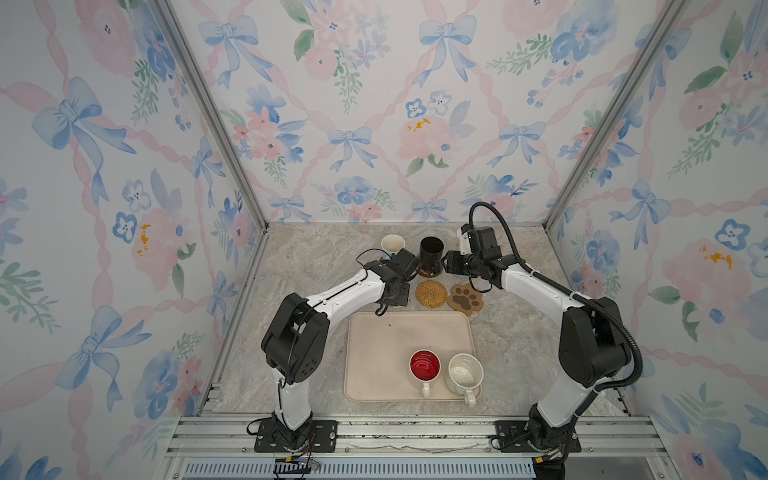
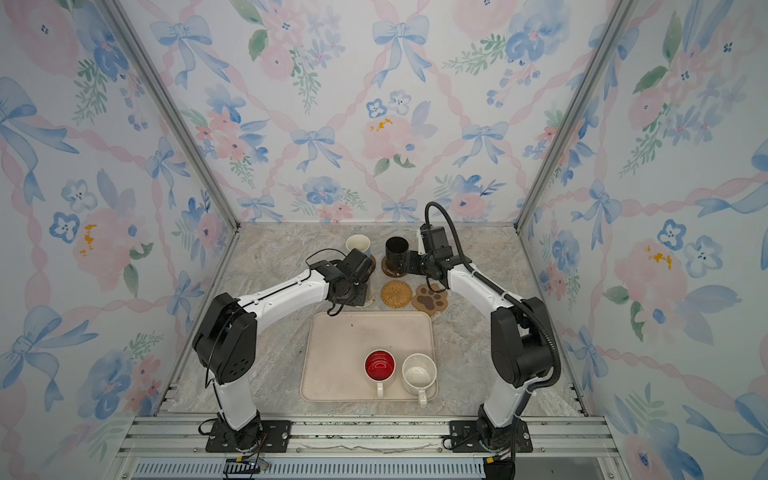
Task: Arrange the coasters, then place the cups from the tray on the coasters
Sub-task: 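Lower the grey mug onto the multicolour woven coaster with the left gripper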
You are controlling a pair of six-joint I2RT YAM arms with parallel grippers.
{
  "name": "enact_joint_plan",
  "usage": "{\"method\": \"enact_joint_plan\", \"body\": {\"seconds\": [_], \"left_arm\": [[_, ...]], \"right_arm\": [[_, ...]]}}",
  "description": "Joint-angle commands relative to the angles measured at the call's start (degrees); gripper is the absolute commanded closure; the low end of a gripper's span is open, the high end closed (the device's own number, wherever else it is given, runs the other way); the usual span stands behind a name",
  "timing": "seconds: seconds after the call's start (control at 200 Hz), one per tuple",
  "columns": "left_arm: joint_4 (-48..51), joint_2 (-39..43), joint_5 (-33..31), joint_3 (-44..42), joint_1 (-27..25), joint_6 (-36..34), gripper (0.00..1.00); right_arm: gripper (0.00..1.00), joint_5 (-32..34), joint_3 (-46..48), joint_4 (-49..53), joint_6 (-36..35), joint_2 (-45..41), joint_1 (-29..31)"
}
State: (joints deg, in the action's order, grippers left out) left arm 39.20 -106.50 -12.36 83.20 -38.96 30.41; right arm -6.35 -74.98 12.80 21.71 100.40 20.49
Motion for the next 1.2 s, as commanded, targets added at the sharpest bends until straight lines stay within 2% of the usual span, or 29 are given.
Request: {"method": "enact_joint_plan", "body": {"seconds": [0.0,0.595,0.67,0.845,1.195], "left_arm": [[-2.8,-0.1,-0.4,2.8,0.4,-0.5,1.00],[-2.6,-1.3,0.1,2.5,0.4,-0.7,1.00],[-2.6,-1.4,0.5,2.5,0.4,-0.7,0.88],[-2.6,-1.4,1.1,2.3,0.4,-0.8,0.72],[-2.6,1.7,-0.3,2.1,0.4,-0.7,0.67]], "right_arm": [[0.49,-0.8,0.2,0.3,0.7,-1.0,-0.7],[0.49,-1.3,-0.1,0.6,0.7,-0.4,-1.1],[0.48,-1.3,-0.1,0.5,0.7,-0.4,-1.1],[0.49,-1.2,0.0,0.7,0.8,-0.6,-1.1],[0.48,-1.4,0.5,0.8,0.9,-1.8,-1.1]]}}
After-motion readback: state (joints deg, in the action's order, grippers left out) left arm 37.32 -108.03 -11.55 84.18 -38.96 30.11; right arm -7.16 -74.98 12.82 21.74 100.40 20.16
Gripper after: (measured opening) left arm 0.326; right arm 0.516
